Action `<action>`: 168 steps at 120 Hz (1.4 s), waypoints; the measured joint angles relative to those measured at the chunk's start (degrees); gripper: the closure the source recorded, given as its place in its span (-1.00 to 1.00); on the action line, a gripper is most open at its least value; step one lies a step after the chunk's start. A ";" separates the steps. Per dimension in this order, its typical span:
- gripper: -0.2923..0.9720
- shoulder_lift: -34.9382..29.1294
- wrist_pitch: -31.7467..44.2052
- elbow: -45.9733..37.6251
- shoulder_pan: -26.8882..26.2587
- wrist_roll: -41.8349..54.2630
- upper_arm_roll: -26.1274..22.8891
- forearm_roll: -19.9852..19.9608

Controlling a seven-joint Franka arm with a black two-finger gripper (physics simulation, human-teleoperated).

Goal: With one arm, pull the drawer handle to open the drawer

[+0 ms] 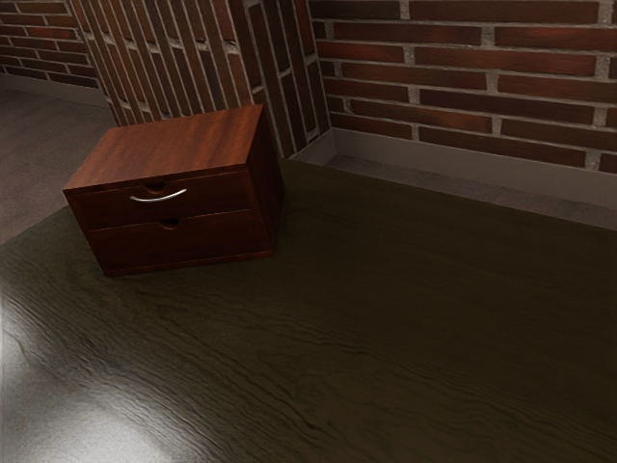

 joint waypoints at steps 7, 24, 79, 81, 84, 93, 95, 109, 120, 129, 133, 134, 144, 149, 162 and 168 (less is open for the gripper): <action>-0.54 -0.01 1.72 -0.01 -0.01 2.69 -0.01 0.13; -0.54 0.07 4.34 0.05 0.04 8.24 0.29 0.10; -0.54 4.55 8.18 1.75 -0.59 19.29 0.75 -2.97; -0.54 4.59 8.26 1.74 -0.57 19.55 0.76 -2.98; -0.54 4.49 8.42 1.69 -0.62 19.94 0.79 -2.90; -0.54 4.28 9.03 0.64 -0.62 21.04 0.85 -2.68; -0.54 4.20 9.19 0.23 -0.61 21.27 0.87 -2.63; -0.54 0.95 11.09 -5.55 -0.36 22.68 0.85 -1.29; -0.54 -3.42 13.50 -11.75 1.05 23.57 0.23 0.00; -0.54 -6.45 15.90 -16.67 4.38 24.20 -2.06 0.82; -0.54 -7.83 16.95 -18.79 5.50 24.37 -3.25 1.60; -0.54 -8.17 17.20 -19.28 5.79 24.40 -3.47 1.77; -0.54 -10.86 19.47 -22.61 7.58 24.69 -4.61 2.98; -0.54 -11.17 20.31 -23.15 7.82 24.84 -4.63 3.38; -0.54 -11.40 21.94 -23.55 8.03 25.16 -3.67 6.19; -0.54 -10.90 22.87 -23.63 8.40 25.28 -2.96 7.29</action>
